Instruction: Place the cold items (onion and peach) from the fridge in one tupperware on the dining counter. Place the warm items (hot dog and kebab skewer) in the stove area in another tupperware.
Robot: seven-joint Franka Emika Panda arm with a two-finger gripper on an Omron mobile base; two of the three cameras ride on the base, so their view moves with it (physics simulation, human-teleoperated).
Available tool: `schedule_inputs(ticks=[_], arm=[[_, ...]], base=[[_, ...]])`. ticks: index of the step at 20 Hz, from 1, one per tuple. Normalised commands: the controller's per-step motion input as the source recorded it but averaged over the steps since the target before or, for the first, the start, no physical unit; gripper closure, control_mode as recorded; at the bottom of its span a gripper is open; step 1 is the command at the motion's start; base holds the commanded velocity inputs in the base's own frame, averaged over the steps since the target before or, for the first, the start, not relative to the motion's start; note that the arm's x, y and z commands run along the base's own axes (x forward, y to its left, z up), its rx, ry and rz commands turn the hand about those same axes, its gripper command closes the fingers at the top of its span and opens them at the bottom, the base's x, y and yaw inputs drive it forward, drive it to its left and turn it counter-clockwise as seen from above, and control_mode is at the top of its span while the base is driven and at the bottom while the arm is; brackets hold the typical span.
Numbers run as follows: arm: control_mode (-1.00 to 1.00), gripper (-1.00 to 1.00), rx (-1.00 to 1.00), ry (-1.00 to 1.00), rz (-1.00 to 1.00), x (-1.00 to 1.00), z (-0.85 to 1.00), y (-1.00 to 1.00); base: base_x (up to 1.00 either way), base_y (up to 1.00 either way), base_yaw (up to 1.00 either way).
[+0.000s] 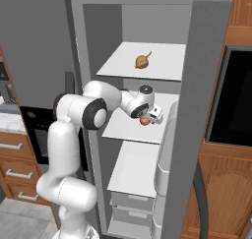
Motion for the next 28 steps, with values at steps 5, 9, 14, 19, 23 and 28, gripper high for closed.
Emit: schedule_inputs(ticks=[5, 9, 14, 19, 23, 28], arm=[[-1.00, -1.00, -0.02, 0.00, 0.00, -0.10, -0.17, 0.08], [-1.00, -1.00, -0.05, 0.00, 0.00, -0.06, -0.23, 0.11], [-1.00, 1.00, -0.03, 0.00, 0.00, -0.06, -0.22, 0.14], [-1.00, 1.00, 0.00, 0.00, 0.00, -0.12, -0.12, 0.06], [-1.00, 1.00, 0.01, -0.08, 0.00, -0.40, -0.02, -0.03], [-1.00, 1.00, 0.01, -0.23, 0.00, -0.75, 0.18, -0.02]], base=[[0.00, 0.00, 0.00], [0.00, 0.00, 0.00], [0.00, 0.00, 0.00], [0.00, 0.00, 0.00], [0.00, 0.00, 0.00], [0.00, 0.00, 0.00]])
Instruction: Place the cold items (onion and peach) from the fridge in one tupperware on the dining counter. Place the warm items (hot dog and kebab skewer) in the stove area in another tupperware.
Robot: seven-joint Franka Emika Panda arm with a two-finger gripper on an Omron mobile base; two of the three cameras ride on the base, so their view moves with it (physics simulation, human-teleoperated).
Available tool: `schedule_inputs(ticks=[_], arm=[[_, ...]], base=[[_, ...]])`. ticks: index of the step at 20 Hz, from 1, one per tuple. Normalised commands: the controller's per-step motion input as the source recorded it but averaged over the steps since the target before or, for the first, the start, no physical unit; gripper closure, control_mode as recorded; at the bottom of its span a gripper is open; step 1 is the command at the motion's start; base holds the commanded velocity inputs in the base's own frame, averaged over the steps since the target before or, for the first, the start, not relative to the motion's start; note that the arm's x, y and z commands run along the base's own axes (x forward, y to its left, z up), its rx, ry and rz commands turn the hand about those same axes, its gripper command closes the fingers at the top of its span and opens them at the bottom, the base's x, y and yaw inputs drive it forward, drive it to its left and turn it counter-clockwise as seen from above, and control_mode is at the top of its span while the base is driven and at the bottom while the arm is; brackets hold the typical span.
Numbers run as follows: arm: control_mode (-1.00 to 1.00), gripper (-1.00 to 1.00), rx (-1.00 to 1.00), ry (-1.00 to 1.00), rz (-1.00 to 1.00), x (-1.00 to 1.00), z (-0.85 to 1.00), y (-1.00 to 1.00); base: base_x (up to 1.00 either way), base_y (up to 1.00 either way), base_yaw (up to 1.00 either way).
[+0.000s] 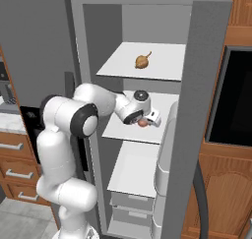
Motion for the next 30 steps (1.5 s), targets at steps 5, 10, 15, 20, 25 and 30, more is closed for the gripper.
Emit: schedule_inputs(ticks=[5, 10, 15, 20, 25, 30], arm=[[-1.00, 1.00, 0.00, -0.13, 0.00, -0.76, 0.63, 0.00], [-1.00, 1.00, 0.00, 0.00, 0.00, -0.69, 0.87, 0.00], [-1.00, 1.00, 0.00, 0.04, 0.00, -0.62, 0.99, 0.00], [-1.00, 1.00, 0.00, 0.06, 0.00, -0.67, 0.89, 0.00], [-1.00, 1.00, 0.00, 0.09, 0.00, -0.76, 0.70, 0.10], [-1.00, 1.00, 0.00, 0.11, 0.00, -0.76, 0.57, 0.27]], base=[[0.00, 0.00, 0.00], [0.00, 0.00, 0.00], [0.00, 0.00, 0.00], [0.00, 0.00, 0.00], [0.00, 0.00, 0.00], [0.00, 0.00, 0.00]])
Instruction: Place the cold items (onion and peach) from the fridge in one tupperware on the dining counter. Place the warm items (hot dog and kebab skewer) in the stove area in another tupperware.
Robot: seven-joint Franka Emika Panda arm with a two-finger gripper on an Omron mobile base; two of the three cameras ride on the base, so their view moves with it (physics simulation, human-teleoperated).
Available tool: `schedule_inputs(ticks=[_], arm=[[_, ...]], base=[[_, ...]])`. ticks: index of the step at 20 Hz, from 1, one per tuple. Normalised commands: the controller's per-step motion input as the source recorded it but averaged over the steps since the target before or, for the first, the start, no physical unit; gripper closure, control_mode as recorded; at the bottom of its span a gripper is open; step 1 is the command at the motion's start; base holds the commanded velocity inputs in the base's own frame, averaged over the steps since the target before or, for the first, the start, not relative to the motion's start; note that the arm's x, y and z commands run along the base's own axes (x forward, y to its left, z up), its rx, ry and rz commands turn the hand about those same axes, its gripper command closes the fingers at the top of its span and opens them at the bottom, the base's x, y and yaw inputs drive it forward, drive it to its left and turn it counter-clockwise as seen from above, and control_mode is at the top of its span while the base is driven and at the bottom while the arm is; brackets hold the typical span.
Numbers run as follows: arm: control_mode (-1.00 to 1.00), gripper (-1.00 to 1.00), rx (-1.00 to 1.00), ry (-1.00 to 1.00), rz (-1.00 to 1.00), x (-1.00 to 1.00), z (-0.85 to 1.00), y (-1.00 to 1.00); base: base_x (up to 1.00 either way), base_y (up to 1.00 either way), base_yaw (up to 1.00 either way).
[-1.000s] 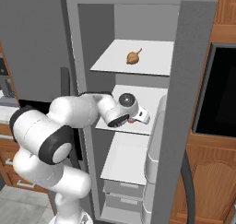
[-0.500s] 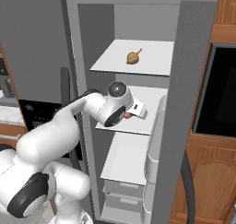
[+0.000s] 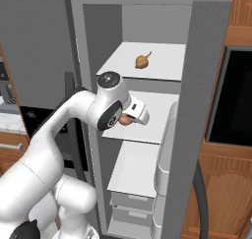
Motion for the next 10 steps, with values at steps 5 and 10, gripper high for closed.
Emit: schedule_inputs(ticks=[5, 10], arm=[[-1.00, 1.00, 0.00, 0.06, 0.00, -0.80, 0.46, 0.33], [-1.00, 1.00, -0.04, 0.06, -0.01, -0.74, 0.31, 0.44]], base=[[0.00, 0.00, 0.00], [0.00, 0.00, 0.00]])
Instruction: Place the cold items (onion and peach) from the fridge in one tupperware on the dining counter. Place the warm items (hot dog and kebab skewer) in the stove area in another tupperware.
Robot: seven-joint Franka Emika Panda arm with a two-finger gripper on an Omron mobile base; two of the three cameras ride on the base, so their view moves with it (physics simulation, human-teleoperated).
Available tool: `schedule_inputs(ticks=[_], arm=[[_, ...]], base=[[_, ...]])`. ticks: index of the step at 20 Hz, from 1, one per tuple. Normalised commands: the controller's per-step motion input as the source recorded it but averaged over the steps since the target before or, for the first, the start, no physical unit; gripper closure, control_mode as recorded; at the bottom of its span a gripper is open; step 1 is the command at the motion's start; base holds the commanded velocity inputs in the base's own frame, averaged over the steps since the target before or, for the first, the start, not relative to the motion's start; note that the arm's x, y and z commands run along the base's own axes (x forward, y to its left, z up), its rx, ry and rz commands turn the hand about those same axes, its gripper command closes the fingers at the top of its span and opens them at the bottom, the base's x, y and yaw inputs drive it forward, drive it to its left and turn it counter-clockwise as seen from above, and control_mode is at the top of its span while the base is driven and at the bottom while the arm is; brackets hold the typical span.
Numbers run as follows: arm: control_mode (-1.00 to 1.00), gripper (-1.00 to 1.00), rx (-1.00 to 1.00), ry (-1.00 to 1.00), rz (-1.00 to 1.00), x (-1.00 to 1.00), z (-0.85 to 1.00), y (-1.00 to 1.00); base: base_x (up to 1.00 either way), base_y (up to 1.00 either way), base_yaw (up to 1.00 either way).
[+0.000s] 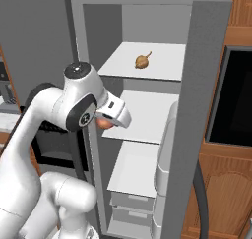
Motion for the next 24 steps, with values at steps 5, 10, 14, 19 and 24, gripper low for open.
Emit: schedule_inputs(ticks=[5, 10, 14, 19, 24], arm=[[-1.00, 1.00, -0.14, 0.04, -0.01, -0.68, 0.05, 0.55], [-1.00, 1.00, -0.08, 0.00, 0.01, -0.63, -0.03, 0.23], [-1.00, 1.00, 0.00, 0.01, 0.03, -0.43, -0.03, 0.24], [1.00, 1.00, 0.00, 0.00, 0.00, -0.18, 0.00, 0.19], [1.00, 1.00, 0.00, 0.00, 0.00, 0.00, 0.00, 0.00]], base=[[0.00, 0.00, 0.00], [0.00, 0.00, 0.00], [0.00, 0.00, 0.00], [-0.28, 0.46, -0.06], [-0.59, 0.73, -0.44]])
